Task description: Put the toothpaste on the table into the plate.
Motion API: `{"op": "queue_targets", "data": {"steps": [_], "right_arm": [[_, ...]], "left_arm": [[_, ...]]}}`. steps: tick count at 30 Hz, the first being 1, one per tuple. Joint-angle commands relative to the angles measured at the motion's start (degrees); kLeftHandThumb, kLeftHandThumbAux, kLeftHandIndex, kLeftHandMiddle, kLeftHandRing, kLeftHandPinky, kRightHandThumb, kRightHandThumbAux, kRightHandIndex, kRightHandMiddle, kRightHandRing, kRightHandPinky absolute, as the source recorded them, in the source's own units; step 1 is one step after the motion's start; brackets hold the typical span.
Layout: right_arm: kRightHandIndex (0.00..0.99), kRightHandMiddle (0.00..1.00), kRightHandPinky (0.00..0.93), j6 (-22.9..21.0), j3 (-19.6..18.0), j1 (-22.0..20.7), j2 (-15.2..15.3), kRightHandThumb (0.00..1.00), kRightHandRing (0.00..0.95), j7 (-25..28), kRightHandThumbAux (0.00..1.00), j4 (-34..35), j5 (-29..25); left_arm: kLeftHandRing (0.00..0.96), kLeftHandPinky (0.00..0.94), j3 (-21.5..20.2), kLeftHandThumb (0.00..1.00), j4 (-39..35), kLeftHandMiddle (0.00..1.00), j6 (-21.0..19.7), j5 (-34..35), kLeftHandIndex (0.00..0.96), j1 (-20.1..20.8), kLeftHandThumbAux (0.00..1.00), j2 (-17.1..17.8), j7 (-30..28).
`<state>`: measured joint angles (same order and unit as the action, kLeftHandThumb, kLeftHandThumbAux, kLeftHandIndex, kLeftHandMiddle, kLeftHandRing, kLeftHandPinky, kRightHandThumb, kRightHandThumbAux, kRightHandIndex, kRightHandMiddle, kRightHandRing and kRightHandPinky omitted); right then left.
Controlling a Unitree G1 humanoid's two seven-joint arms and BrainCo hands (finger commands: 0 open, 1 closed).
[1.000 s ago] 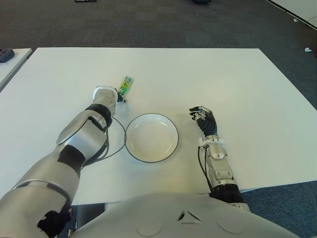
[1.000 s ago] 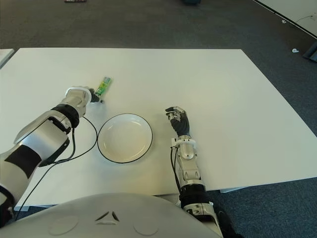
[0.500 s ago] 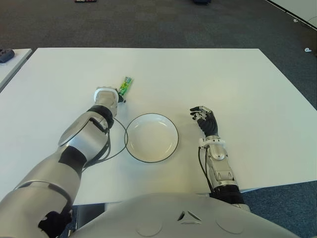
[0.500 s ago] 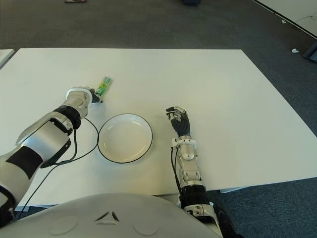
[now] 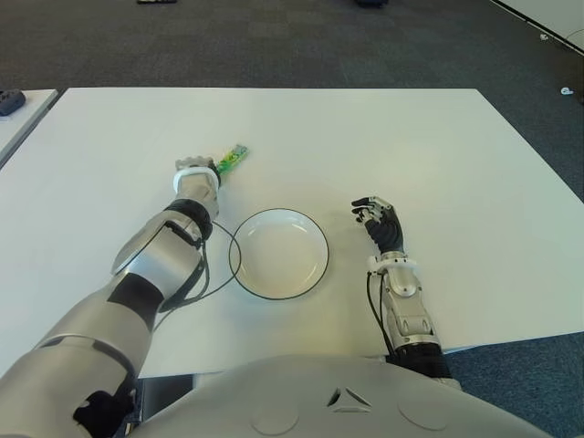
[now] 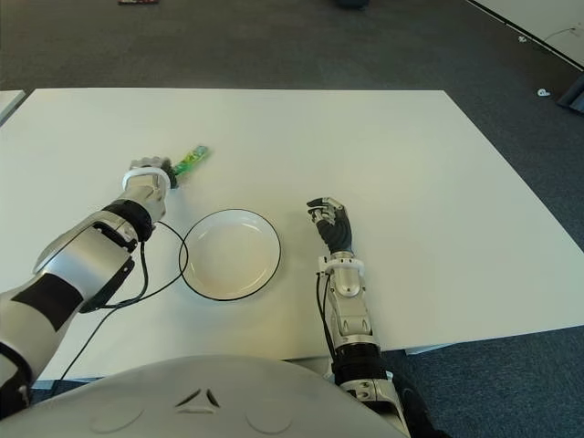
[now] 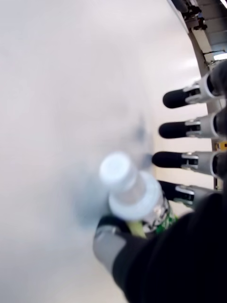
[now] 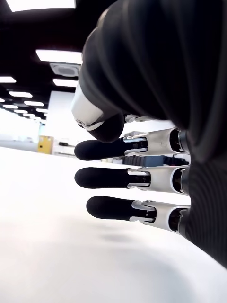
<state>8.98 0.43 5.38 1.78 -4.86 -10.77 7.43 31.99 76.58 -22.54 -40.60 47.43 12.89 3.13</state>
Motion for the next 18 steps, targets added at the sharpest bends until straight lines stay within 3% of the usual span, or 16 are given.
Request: {"op": "queue_targets", "data": {"steps": [1,6,8,12,15,18], "right_arm": [[0.42,0.409,0.431,-0.7,-0.3,0.2,-0.1,0.705,0.402,0.2,0.731,0.3,-0.7],[0.419,0.405,0.429,-1.1,-0.3,0.2,0.0,0.705,0.401,0.1,0.731,0.5,-0.5],[0.419,0.405,0.429,-1.4,-0.3,0.2,0.0,0.705,0.4,0.0,0.731,0.6,-0.4],[0.419,0.405,0.428,-1.8,-0.3,0.2,0.0,0.705,0.399,0.0,0.731,0.7,-0.3],[0.419,0.405,0.424,-2.2,-0.3,0.2,0.0,0.705,0.398,0.1,0.731,0.9,-0.3],[0.419,0.406,0.424,-2.3,-0.3,0.2,0.1,0.706,0.397,0.1,0.73,1.0,-0.3]], "left_arm": [[0.201,0.25,-1.3,0.679,1.3,0.256,-2.6,1.3,0.429,-2.2,0.69,-1.3,2.8],[0.267,0.316,-1.7,0.699,1.4,0.308,-2.6,1.6,0.433,-2.6,0.705,-1.6,5.2],[0.357,0.414,-2.1,0.702,1.4,0.38,-2.2,1.8,0.434,-2.8,0.708,-1.6,5.9],[0.467,0.525,-2.7,0.703,1.4,0.469,-1.9,2.2,0.435,-3.0,0.71,-1.7,6.7],[0.662,0.707,-3.2,0.703,1.4,0.64,-1.6,2.6,0.436,-3.1,0.712,-1.7,7.0],[0.743,0.792,-3.4,0.703,1.4,0.725,-1.5,2.7,0.437,-3.0,0.713,-1.7,7.1]]}}
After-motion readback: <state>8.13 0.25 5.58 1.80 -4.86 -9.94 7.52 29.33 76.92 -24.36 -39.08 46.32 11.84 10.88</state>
